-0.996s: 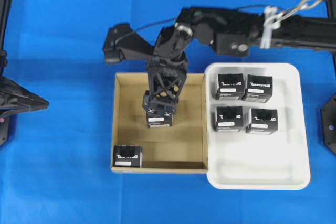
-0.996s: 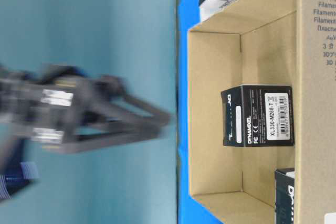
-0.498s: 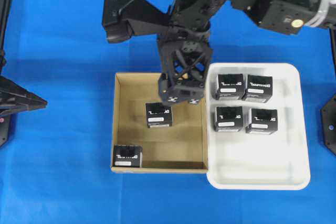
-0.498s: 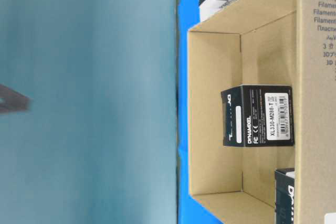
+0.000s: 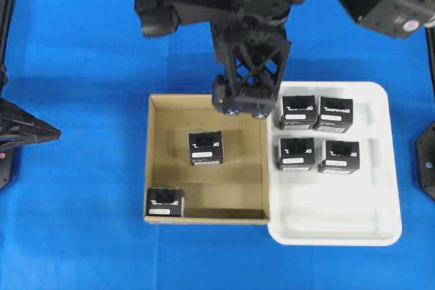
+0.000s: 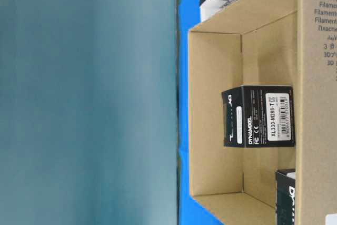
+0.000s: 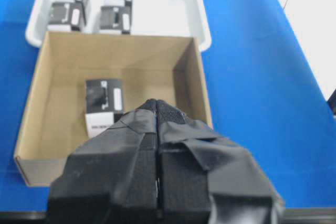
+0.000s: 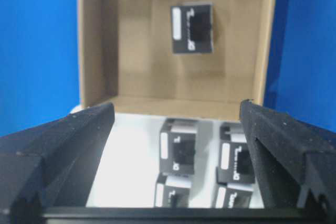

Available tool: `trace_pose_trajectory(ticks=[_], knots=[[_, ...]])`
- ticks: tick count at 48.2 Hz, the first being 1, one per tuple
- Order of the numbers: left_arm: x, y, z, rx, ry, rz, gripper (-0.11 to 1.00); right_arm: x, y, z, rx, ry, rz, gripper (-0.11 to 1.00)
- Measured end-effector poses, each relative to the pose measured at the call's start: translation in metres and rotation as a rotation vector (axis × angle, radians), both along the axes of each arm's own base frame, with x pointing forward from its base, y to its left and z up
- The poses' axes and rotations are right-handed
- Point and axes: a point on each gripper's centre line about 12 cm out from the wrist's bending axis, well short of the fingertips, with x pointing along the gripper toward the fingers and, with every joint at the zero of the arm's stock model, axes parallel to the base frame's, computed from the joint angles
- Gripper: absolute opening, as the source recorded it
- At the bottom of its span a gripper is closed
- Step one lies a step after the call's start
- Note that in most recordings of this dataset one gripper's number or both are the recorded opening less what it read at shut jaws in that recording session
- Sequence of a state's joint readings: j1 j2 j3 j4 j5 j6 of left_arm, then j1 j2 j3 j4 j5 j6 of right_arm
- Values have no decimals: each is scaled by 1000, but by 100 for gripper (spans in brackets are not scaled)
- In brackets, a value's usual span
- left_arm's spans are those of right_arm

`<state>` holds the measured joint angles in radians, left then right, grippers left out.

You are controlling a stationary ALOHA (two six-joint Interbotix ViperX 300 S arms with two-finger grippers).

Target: Pick the box from inside the cardboard box.

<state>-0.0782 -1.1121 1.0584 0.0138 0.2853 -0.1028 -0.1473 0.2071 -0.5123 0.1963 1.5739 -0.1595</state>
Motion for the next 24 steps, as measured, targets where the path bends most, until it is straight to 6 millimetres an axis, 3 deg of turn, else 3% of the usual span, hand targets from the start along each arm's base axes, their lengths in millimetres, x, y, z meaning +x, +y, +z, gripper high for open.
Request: trace_pose_trajectory(ticks=[11,24], knots=[[0,0,1,0,-2,0,-7,20,5,-51,-55,26,4,99],[0,0,1,1,-2,0,-7,25,4,-113,-104,70,0,99]])
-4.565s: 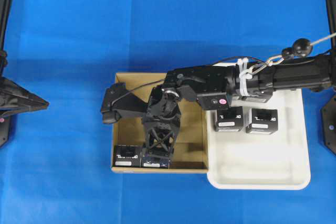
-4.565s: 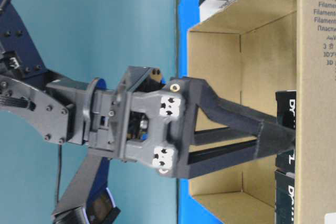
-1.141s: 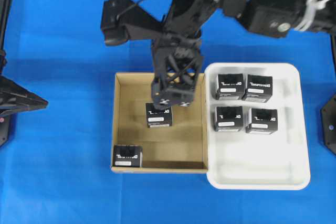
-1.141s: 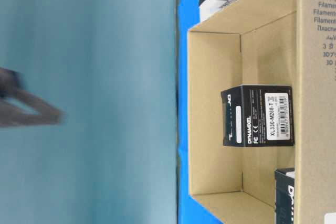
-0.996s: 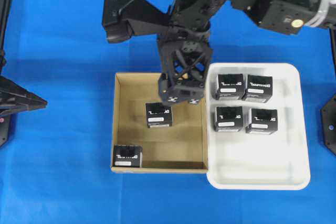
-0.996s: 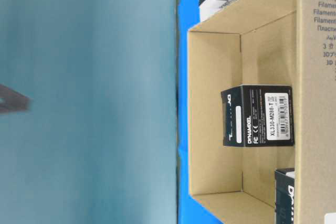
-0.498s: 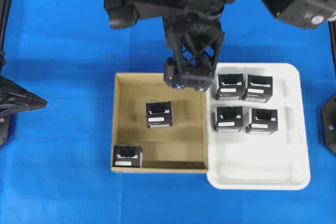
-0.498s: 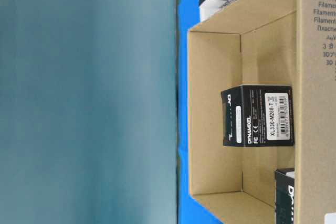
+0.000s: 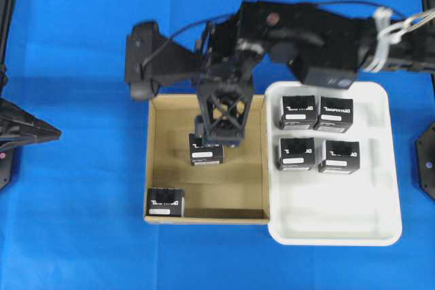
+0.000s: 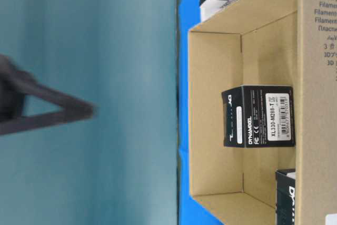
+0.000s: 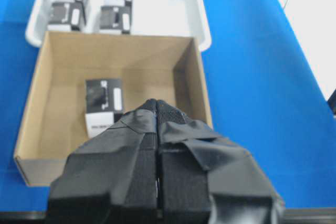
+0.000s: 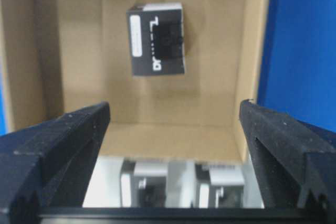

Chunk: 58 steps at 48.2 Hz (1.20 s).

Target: Pick the box from inside the cardboard box.

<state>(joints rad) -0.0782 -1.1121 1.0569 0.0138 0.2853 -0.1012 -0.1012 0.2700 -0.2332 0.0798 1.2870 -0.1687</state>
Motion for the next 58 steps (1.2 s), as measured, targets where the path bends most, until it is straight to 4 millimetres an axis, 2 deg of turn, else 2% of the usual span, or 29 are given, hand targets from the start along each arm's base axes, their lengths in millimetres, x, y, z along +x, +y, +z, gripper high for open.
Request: trace_pose_trajectory(ticks=[9,27,58], knots=[[0,0,0,-1,0,0,-7,5,0,-40,-6,-25,-6,99],[0,0,0,-2,-1,0,-7,0,3,-86,10,-47,11,99],[0,0,0,-3,0,0,-7,9,15,-132,37,-7,39,99]])
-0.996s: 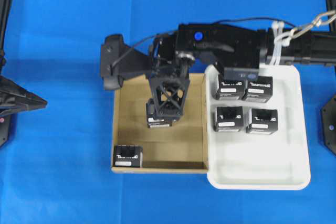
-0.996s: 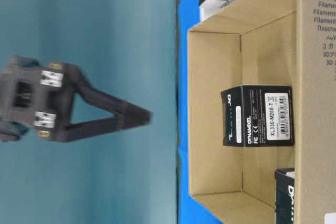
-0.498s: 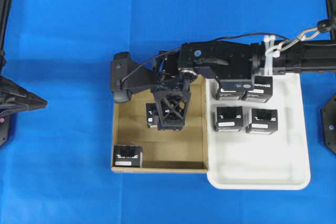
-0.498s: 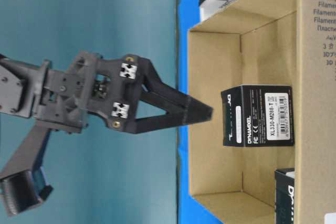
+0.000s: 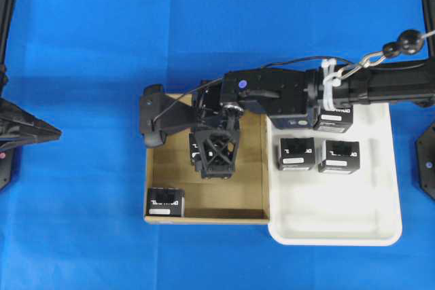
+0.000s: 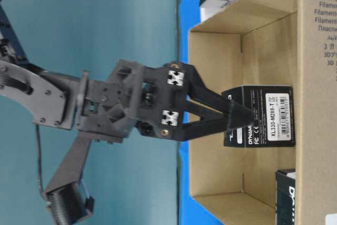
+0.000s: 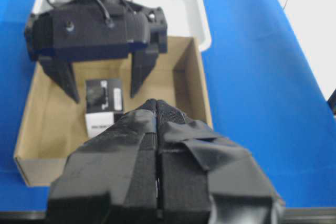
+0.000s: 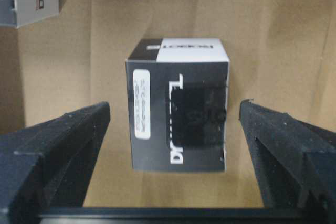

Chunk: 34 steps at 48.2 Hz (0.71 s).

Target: Pick the box from inside the cardboard box.

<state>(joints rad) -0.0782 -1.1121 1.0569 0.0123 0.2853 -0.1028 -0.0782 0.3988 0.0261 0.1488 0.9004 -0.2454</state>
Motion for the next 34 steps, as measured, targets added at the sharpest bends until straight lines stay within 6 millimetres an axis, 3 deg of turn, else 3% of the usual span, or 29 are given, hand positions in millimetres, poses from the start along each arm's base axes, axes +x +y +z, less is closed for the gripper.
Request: trace_pose_trajectory(ticks=[12,27,31,34], knots=[[0,0,0,2,1,0,-7,0,0,-22,-1,17,-4,99],[1,0,-1,2,3,0,-7,0,1,-24,0,7,-17,98],[1,0,-1,2,4,0,-7,0,1,-24,0,7,-20,91],[1,0,-1,2,4,0,-7,0,1,-24,0,7,-18,79]])
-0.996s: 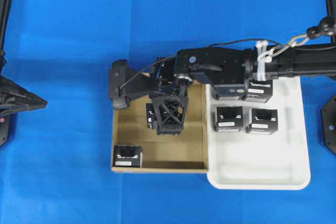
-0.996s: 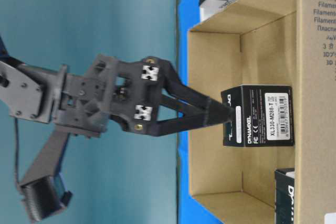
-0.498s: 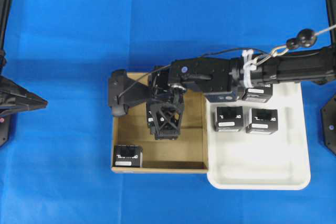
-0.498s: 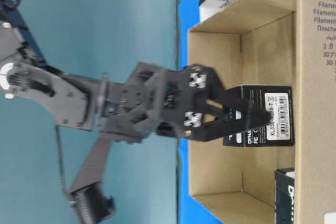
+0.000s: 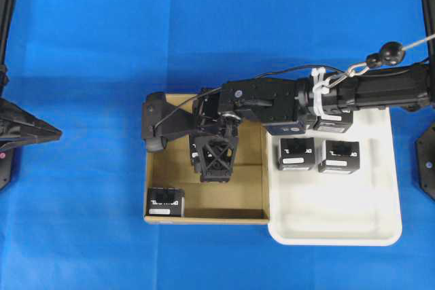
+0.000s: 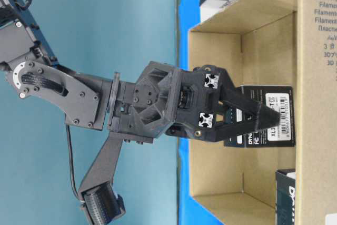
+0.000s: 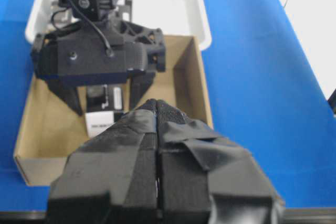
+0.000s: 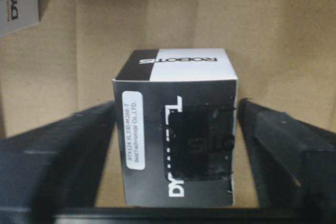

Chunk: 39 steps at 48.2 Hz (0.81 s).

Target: Pick the box from inside the cardboard box.

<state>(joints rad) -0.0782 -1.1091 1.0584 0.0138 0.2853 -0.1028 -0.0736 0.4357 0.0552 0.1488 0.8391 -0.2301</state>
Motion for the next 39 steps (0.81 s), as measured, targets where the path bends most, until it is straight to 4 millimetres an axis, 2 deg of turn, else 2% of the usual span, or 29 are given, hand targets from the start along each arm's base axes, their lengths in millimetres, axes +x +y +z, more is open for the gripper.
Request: trace_pose_trajectory(ticks=[4,12,17,26,32,39], knots=[[0,0,0,-2,0,0,-7,0,1,0,-1,-2,3,60],[-1,0,2,-2,-9,0,-7,0,6,3,1,2,11,60],[-1,0,1,-2,-6,0,-7,-2,9,14,8,6,3,60],[-1,0,1,-2,-6,0,-7,-7,12,69,30,-6,-37,60],[-1,0,2,-1,-8,0,-7,-15,13,115,38,-49,-47,60],[-1,0,2,-1,-8,0,-7,-34,14,173,38,-108,-36,60]])
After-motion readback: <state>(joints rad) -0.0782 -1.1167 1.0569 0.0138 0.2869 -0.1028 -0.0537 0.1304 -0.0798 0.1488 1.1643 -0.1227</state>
